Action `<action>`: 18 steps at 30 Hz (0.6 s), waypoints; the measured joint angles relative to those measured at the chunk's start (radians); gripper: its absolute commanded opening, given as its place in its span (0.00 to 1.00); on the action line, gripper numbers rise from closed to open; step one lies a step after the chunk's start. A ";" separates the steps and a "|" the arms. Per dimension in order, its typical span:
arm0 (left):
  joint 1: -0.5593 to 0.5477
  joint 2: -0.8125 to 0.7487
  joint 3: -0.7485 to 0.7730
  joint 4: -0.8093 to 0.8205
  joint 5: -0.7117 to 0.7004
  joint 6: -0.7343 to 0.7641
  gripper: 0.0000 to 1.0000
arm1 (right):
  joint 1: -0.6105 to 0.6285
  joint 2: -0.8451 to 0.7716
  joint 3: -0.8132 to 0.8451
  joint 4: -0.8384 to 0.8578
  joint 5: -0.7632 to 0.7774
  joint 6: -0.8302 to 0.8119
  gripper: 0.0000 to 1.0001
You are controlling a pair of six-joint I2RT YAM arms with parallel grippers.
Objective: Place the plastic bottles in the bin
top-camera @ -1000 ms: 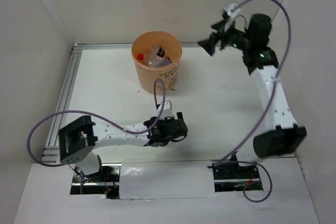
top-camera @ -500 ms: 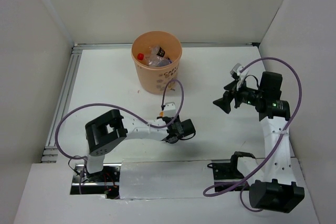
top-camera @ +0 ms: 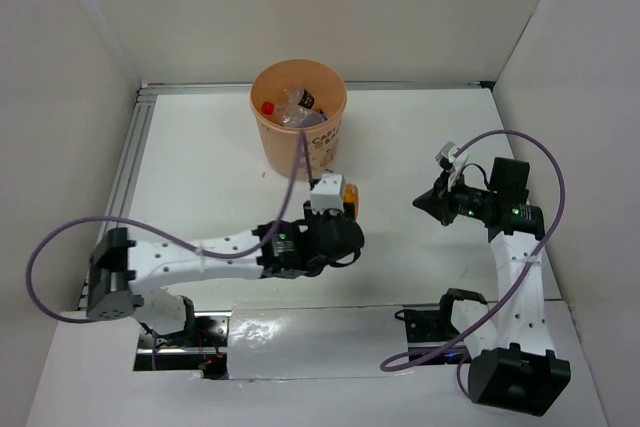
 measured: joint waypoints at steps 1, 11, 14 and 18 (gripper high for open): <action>0.002 -0.036 0.017 0.015 -0.013 0.032 0.00 | -0.003 -0.004 -0.012 -0.001 0.002 0.000 0.00; 0.365 -0.076 0.300 0.182 0.031 0.296 0.08 | -0.010 -0.006 -0.041 0.018 0.013 0.021 0.32; 0.502 0.012 0.390 0.174 0.098 0.316 0.15 | -0.010 -0.003 -0.041 0.020 0.013 0.020 0.38; 0.599 0.154 0.516 0.165 0.204 0.341 0.46 | -0.016 -0.003 -0.041 0.020 0.016 0.018 0.46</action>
